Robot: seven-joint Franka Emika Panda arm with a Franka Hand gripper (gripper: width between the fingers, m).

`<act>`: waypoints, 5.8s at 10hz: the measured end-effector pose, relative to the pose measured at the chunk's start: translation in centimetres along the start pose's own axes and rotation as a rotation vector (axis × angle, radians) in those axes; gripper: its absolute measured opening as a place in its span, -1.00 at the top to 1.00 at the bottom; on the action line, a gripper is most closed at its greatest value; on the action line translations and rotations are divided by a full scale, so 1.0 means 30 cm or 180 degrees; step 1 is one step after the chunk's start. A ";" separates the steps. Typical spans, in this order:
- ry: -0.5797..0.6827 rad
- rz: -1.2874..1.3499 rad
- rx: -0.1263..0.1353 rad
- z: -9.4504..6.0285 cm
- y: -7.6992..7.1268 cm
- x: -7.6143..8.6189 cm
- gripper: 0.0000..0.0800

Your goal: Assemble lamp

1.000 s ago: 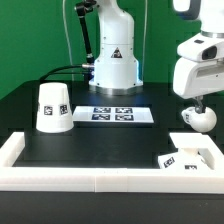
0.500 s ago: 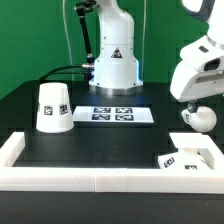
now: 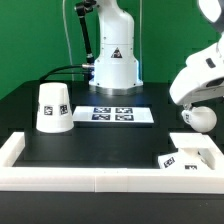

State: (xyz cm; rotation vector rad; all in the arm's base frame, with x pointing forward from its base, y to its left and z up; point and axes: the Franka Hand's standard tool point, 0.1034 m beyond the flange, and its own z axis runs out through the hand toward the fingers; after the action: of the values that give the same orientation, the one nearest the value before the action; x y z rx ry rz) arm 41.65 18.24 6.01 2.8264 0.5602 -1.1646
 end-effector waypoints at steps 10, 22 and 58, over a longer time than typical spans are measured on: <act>-0.0073 0.0013 0.0028 0.121 0.002 0.074 -0.75; -0.0129 -0.0202 0.0234 -0.030 0.072 -0.009 -0.44; 0.3784 0.0089 -0.0287 -0.657 0.493 0.060 -0.45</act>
Offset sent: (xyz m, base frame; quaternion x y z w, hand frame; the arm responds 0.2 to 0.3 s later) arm -0.0063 -0.0040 -0.0144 -0.0293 0.0215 0.0322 0.9988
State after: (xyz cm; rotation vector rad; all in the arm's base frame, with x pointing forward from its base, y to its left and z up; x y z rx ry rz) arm 61.17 8.26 17.42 3.1146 0.5250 0.6687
